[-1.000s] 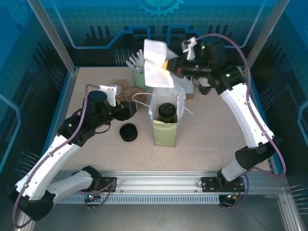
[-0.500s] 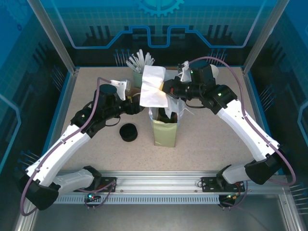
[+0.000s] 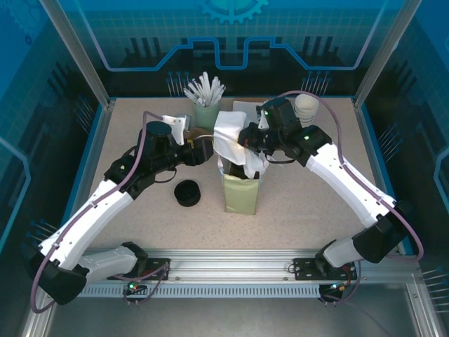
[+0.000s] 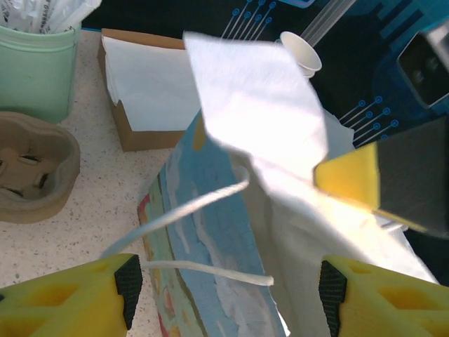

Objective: Pack the takeout coffee

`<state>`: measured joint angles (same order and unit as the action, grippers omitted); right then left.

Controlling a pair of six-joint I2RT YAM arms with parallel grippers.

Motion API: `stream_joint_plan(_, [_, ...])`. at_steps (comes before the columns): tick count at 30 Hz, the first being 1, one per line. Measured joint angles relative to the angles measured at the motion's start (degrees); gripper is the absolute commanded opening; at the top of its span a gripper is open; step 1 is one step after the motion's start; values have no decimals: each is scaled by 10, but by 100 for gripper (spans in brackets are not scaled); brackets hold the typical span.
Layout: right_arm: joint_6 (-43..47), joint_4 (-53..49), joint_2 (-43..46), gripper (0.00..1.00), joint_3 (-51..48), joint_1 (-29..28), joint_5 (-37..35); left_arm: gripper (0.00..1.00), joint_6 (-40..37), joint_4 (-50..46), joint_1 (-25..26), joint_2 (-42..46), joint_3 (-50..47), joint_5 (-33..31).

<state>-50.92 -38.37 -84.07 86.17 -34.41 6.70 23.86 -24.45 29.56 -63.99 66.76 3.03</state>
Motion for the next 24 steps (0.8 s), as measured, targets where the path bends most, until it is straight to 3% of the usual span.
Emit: stream_joint_plan(24, [114, -154, -70, 0, 17, -46, -132, 72, -3, -8, 0, -20, 7, -6])
